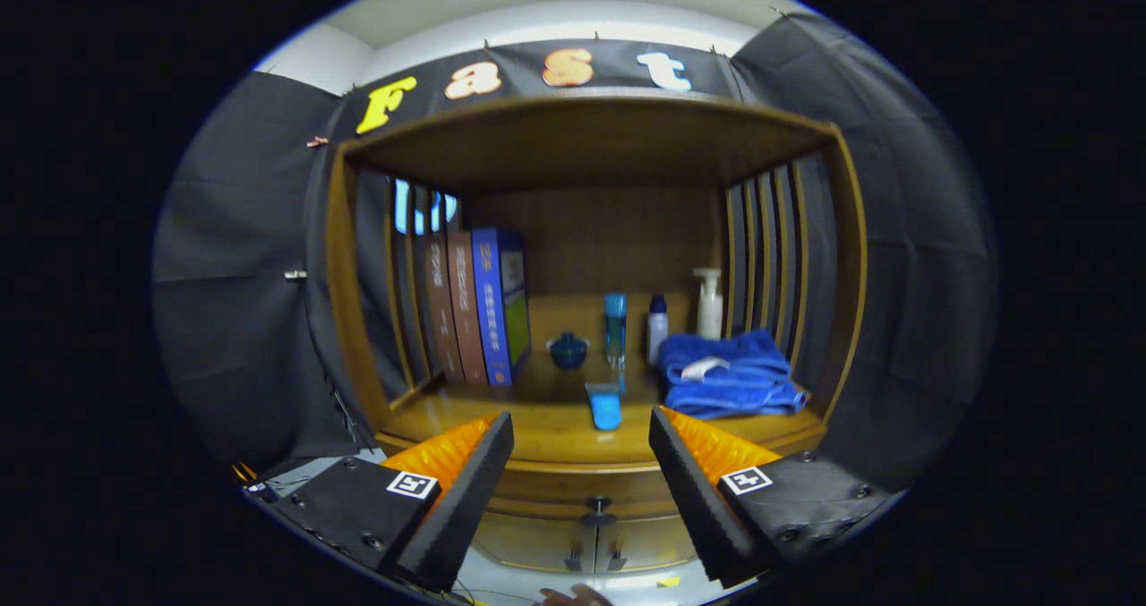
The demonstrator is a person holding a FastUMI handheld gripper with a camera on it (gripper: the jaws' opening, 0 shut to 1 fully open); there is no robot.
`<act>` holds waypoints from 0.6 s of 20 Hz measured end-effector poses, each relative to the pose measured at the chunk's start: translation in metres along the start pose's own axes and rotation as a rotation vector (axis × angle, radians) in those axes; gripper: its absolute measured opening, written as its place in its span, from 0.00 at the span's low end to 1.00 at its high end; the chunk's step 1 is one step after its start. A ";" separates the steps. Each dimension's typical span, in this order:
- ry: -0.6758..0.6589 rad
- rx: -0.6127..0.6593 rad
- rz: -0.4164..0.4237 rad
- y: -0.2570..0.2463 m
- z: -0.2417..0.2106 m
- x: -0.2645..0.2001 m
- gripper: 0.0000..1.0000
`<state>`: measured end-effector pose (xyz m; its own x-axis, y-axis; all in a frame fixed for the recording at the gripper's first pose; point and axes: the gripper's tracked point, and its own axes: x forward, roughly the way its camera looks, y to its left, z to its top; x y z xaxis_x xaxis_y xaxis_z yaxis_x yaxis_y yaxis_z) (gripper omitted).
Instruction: Pull open the drawer, take out the items inside it, and place them on the countertop above the cabinet.
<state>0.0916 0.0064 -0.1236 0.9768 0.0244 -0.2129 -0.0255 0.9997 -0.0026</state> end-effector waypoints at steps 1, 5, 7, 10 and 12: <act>-0.035 -0.013 0.012 0.004 0.015 -0.012 0.99; -0.136 -0.040 0.018 0.012 0.068 -0.056 0.99; -0.157 -0.051 0.010 0.015 0.083 -0.074 0.99; -0.160 -0.066 0.007 0.017 0.094 -0.093 0.99; -0.172 -0.064 0.005 0.019 0.100 -0.101 0.98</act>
<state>0.0139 0.0233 -0.0043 0.9984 0.0362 -0.0427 -0.0389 0.9971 -0.0650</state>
